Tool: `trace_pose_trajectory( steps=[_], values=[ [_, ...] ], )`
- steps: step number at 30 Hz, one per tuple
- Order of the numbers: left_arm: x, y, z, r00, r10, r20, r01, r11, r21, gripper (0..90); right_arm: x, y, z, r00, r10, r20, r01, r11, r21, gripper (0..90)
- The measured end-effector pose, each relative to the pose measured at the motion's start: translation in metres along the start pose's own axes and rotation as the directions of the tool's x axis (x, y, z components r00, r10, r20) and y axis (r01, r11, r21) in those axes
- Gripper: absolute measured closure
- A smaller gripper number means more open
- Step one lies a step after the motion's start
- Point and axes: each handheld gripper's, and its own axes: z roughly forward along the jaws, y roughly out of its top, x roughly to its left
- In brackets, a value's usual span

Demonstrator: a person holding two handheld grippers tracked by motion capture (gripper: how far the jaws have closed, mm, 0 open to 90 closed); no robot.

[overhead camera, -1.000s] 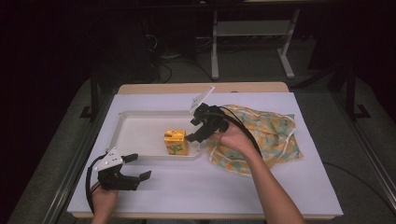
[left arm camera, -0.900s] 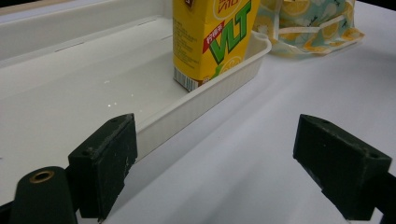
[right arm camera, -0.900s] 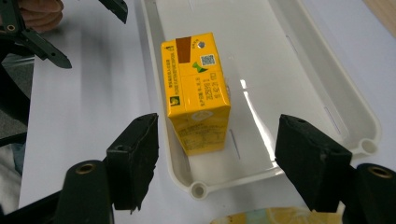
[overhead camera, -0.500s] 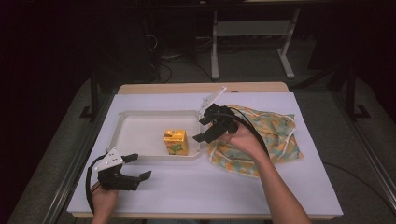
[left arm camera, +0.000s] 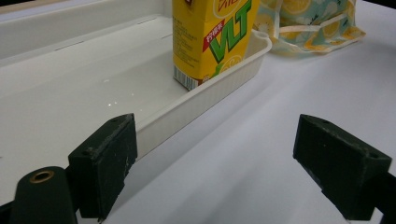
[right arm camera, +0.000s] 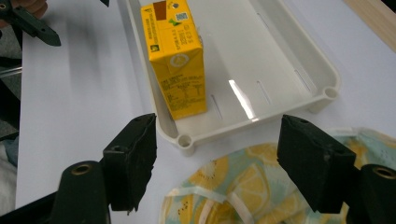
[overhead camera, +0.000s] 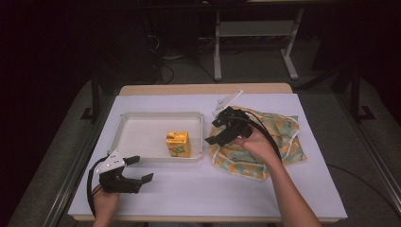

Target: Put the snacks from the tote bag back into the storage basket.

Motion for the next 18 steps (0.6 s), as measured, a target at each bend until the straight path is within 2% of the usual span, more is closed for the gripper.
trace_pose_trajectory(
  steps=[12,18],
  values=[
    [0.0,0.0,0.0,1.0,0.001,-0.002,-0.001,1.0,0.005,13.5,-0.002,-0.018,-0.011,0.9993,0.026,0.026,-0.026,1.0,-0.001,27.5],
    [0.0,0.0,0.0,1.0,0.0,-0.001,0.0,0.9999,0.011,13.5,-0.003,-0.033,-0.02,0.9976,0.059,0.035,-0.059,0.998,-0.006,27.2]
  ],
)
